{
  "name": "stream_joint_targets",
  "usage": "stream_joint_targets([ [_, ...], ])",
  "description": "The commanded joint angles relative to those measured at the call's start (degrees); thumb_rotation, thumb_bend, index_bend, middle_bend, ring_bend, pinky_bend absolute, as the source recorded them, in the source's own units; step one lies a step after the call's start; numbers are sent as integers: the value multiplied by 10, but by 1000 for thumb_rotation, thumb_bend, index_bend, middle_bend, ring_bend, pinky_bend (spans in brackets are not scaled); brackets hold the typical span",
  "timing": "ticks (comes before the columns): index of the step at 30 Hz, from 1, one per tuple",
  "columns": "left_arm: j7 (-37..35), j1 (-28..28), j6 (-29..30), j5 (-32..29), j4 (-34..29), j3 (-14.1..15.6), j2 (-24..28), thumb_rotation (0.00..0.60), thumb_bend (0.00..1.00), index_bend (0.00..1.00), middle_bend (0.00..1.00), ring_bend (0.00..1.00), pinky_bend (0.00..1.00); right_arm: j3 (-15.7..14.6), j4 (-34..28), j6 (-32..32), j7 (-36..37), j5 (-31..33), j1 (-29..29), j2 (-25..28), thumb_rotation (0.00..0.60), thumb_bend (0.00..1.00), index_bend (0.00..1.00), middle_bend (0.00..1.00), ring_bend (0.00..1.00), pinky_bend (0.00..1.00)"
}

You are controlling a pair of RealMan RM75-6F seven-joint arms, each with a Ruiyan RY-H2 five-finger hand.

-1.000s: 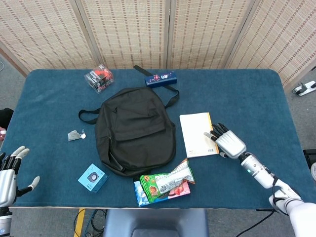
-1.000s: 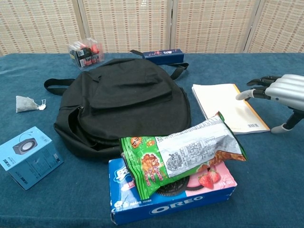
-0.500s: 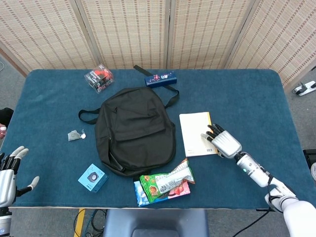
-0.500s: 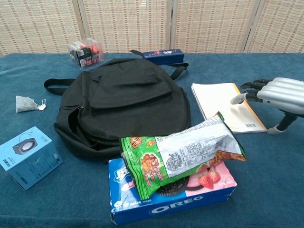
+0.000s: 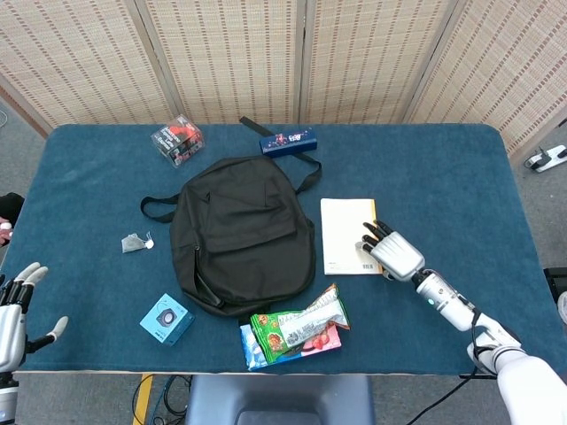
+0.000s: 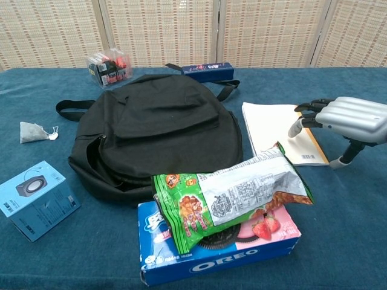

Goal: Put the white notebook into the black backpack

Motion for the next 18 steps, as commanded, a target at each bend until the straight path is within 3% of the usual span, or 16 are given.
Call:
stream_joint_targets([
  [1, 0, 1, 0, 1, 0, 1, 1, 600, 234, 197, 122, 142, 0, -1, -2, -2, 5, 1, 4, 2, 600, 514, 270, 288, 76, 95],
  [18, -4, 1, -1, 3, -1, 1, 5, 600, 234, 197, 123, 142, 0, 6, -5, 2, 5, 14, 15, -4, 600, 531, 278, 300, 97, 95],
])
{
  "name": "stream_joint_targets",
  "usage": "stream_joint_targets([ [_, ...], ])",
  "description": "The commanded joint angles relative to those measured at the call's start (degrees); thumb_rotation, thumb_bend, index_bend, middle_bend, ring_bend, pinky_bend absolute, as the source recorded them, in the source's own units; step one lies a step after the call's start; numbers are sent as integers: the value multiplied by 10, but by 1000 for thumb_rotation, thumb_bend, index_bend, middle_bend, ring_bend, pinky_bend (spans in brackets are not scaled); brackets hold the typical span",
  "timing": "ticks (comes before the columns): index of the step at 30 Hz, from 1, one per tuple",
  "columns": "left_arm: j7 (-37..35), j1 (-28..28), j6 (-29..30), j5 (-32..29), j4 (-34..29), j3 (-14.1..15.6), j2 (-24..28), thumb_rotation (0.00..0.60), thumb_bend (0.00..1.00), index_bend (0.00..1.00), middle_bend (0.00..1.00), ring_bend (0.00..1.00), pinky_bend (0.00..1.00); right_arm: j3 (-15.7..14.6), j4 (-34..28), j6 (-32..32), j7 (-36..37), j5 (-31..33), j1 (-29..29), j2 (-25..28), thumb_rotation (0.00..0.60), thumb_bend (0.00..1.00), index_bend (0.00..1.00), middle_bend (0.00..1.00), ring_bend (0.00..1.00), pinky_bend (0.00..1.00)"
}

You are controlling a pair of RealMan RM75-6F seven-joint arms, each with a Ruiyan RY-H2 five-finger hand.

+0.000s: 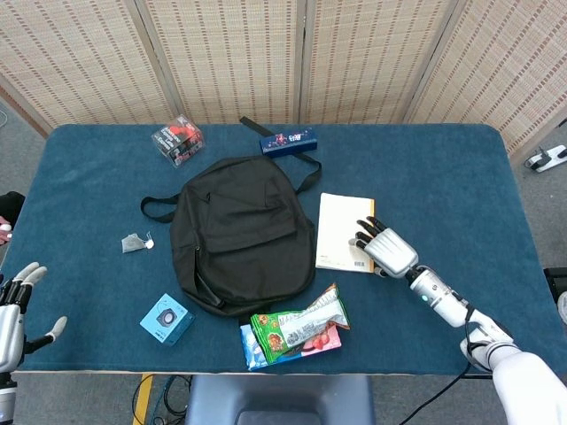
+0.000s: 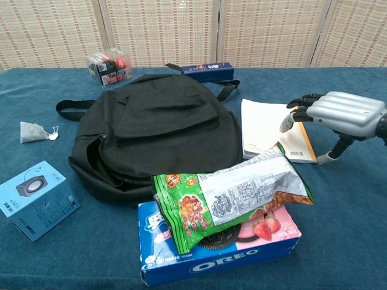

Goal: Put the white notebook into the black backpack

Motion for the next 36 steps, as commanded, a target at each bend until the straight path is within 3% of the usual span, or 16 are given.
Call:
stream_joint_targets([
  [1, 0, 0, -2, 0, 0, 1, 0, 600, 234, 197, 123, 142, 0, 1, 1, 1, 1, 1, 1, -3, 600, 533, 278, 301, 98, 95],
  [19, 3, -2, -6, -4, -1, 0, -1, 600, 234, 197, 123, 142, 0, 26, -1, -5, 2, 23, 30, -32, 600, 534, 278, 301, 100, 95],
  [28, -6, 0, -8, -7, 0, 0, 1, 600, 234, 197, 122, 142, 0, 35, -16, -11, -2, 35, 33, -32, 600, 324, 310, 301, 100, 95],
  [36, -9, -2, -10, -7, 1, 0, 2, 600, 234, 197, 123, 142, 0, 43, -21, -10, -6, 45, 34, -32, 600, 232, 479, 352, 108, 95],
])
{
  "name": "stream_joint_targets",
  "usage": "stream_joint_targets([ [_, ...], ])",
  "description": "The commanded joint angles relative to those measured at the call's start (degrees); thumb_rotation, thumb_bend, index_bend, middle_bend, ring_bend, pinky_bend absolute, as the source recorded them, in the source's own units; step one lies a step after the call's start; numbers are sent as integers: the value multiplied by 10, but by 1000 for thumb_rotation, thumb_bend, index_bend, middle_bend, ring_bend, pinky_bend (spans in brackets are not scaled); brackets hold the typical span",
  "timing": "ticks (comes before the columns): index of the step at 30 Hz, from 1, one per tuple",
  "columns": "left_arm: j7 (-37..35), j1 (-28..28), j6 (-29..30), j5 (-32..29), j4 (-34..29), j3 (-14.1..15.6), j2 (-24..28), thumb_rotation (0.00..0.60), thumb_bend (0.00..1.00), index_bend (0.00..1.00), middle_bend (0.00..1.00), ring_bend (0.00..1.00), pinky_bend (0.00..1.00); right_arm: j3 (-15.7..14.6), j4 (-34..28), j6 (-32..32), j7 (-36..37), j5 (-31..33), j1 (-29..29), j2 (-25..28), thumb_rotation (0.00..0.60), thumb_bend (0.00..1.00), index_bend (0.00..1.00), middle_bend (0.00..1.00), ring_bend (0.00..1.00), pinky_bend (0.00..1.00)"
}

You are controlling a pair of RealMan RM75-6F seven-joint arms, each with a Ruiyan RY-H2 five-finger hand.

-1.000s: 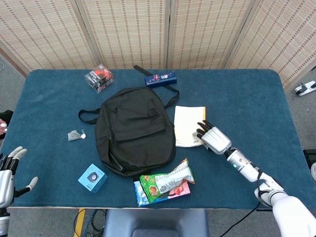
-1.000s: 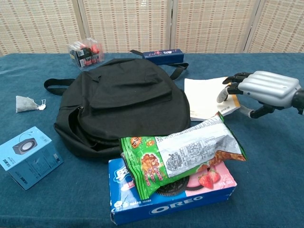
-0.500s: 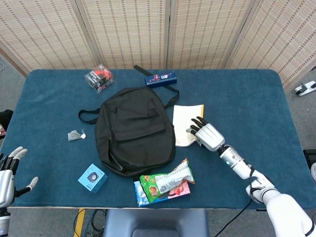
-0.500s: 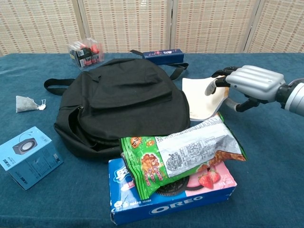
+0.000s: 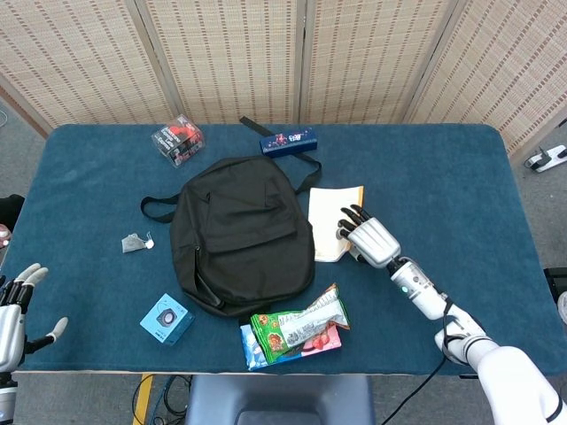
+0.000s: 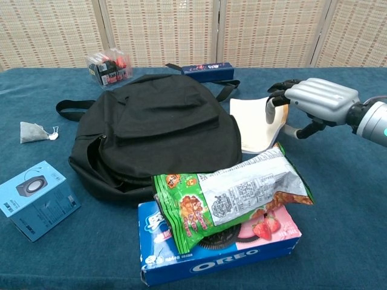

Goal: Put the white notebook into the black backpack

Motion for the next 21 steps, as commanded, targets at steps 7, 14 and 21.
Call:
stream_joint_targets([
  [7, -3, 0, 0, 1, 2, 0, 1, 600, 234, 197, 123, 142, 0, 1, -5, -3, -6, 5, -2, 6, 600, 214, 570, 383, 125, 95],
  [14, -4, -3, -2, 2, 3, -2, 3, 600, 234, 197, 122, 142, 0, 0, -14, -3, -12, 4, 1, 19, 600, 352, 605, 405, 137, 95],
  [21, -7, -3, -1, 3, 4, -3, 4, 600, 234, 197, 122, 142, 0, 1, -22, -4, -17, 3, 6, 27, 600, 519, 610, 412, 145, 95],
])
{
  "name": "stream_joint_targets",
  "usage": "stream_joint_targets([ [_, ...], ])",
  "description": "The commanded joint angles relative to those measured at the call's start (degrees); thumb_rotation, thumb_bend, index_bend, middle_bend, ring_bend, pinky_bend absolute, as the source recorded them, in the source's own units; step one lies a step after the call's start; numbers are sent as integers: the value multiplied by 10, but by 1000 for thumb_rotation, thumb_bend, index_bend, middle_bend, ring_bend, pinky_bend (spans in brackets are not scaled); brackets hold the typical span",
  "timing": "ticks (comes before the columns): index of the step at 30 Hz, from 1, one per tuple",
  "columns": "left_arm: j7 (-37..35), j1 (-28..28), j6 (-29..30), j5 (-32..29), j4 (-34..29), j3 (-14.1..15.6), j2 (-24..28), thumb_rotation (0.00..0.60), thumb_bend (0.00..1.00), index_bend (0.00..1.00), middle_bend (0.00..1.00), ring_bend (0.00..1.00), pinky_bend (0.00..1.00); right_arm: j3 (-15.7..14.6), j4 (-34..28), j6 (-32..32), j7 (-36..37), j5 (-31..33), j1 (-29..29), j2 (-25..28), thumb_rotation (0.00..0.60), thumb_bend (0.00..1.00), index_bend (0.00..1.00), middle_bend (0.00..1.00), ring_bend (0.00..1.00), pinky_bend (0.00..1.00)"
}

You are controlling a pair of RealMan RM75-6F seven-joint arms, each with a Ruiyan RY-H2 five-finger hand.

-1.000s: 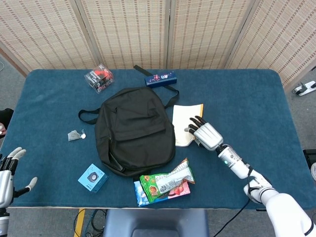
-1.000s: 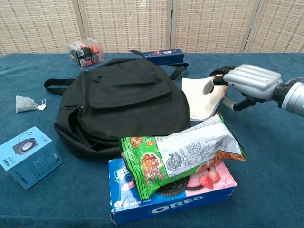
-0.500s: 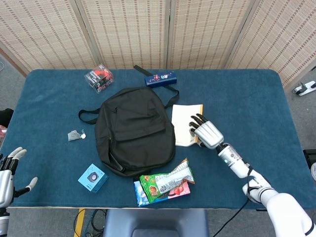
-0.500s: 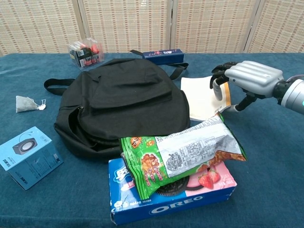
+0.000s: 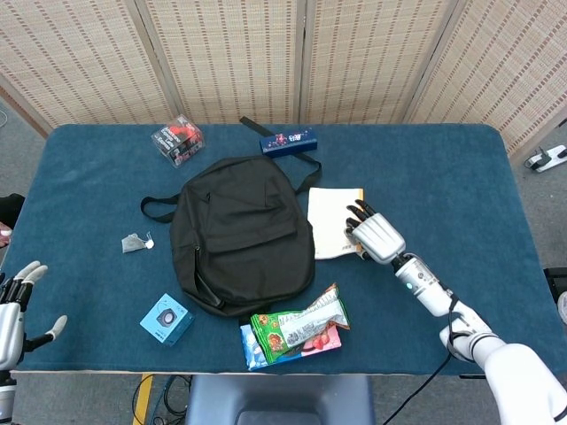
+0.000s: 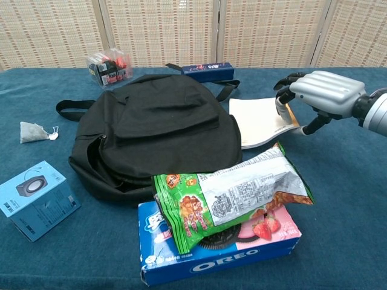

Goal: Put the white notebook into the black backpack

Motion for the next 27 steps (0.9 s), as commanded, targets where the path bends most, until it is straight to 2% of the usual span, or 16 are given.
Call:
stream_joint_targets([
  [1, -1, 0, 0, -1, 0, 0, 0, 600, 234, 197, 122, 142, 0, 0, -1, 0, -5, -2, 2, 2, 600, 526, 610, 412, 145, 95],
  [8, -1, -3, -2, 3, 0, -2, 4, 600, 234, 197, 123, 141, 0, 5, -4, 16, -22, -2, 4, 8, 600, 655, 610, 424, 165, 95],
  [14, 0, -22, -21, 12, -1, -9, 21, 600, 234, 197, 122, 141, 0, 19, -15, 73, -46, -2, -4, 22, 600, 753, 610, 440, 188, 97],
  [21, -28, -64, -65, 22, 2, -30, 47, 600, 234, 220, 123, 142, 0, 47, -43, 143, -66, 8, -19, 57, 600, 776, 610, 446, 208, 104],
  [27, -65, -123, -143, 30, 19, -44, 71, 600, 234, 246, 123, 142, 0, 66, -85, 179, -92, 16, -28, 100, 600, 778, 610, 447, 210, 105],
])
